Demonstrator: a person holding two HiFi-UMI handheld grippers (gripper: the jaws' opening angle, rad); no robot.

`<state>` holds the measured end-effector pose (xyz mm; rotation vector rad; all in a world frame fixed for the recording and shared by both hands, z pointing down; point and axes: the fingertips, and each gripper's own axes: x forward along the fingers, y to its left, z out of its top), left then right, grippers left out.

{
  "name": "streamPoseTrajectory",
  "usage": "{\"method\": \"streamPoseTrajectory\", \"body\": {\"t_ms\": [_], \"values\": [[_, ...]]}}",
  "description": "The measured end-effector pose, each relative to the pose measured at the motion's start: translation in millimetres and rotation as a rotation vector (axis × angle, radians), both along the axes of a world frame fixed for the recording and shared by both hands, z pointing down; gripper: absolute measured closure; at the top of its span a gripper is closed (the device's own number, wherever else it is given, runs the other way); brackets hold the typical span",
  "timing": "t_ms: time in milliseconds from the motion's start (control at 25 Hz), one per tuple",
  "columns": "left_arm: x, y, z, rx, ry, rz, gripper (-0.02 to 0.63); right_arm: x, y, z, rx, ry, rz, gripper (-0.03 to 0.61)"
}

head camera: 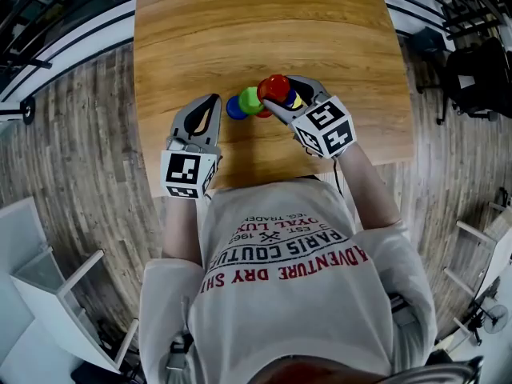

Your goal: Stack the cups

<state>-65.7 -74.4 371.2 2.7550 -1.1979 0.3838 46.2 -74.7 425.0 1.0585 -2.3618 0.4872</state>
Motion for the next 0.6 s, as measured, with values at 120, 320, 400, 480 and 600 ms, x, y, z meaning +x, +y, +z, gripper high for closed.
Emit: {"method": "streamPoseTrajectory", "body": {"t_ms": [120,320,400,480,600], "values": [[0,1,0,-0.001,-0.002,-0.002,0.597,0,1,2,0.006,0.005,-0.006,0.299],[0,4,-2,0.001,-0.002,-0.001,0.597,-1,2,4,0.013,-0.014,-0.008,0.298],[1,6,-2,0.003,-0.003,-0.001,0.597,-2,3,6,0.013,-0.014,-0.005,0.298],[2,8,-3,0.005,-0.005,0.001,0.597,-2,4,7,0.019,-0.011,0.003,0.298],[4,13,-4,0.006,-0.007,0.003,0.597,-3,2,6,0.027,-0.008,0.011,0.298]]}}
